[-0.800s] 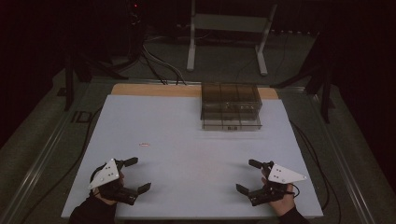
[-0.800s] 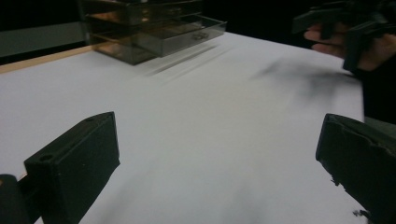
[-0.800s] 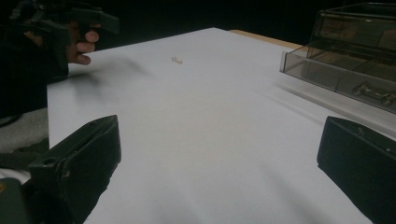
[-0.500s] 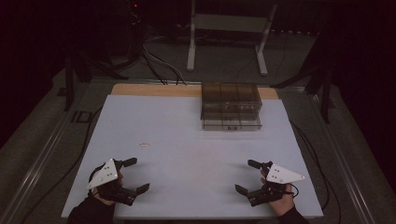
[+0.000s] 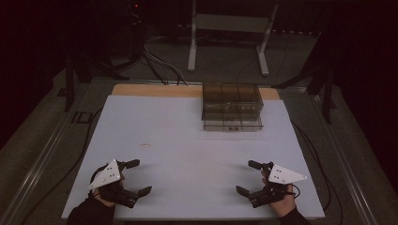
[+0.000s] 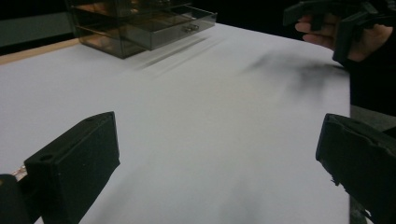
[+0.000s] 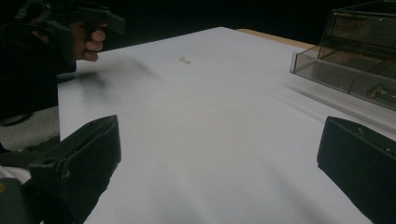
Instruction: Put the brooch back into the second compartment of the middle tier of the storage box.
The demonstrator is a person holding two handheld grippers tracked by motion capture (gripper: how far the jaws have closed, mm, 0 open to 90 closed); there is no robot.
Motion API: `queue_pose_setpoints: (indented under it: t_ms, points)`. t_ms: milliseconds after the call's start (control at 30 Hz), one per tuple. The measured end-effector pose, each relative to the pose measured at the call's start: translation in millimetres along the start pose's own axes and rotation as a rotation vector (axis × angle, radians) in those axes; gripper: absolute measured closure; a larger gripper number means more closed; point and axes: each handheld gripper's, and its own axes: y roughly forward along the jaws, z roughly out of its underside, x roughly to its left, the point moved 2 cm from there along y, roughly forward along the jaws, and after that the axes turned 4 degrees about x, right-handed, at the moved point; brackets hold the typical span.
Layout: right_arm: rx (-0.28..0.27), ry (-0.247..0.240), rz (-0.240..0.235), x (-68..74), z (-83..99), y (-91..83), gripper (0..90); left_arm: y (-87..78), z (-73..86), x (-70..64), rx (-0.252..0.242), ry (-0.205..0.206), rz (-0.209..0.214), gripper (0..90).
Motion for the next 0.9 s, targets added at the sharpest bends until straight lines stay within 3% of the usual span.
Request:
queue_pose_setpoints:
  t_ms: [233,667,900]
  points:
    - [-0.01,0.0,0.0,1.2,-1.5,-1.9,0.0,3.3,-9.0,-2.5,0.011,0.011,0.035,0.2]
    - [-0.019,0.011,0.002,0.3,-2.9,-2.5,0.0,-2.3,-28.6,7.1,-0.034,-0.005,0.023,0.3]
    - [-0.023,0.01,0.004,0.3,-3.6,-2.6,0.0,-4.3,-36.3,15.7,-0.044,0.002,-0.01,0.2]
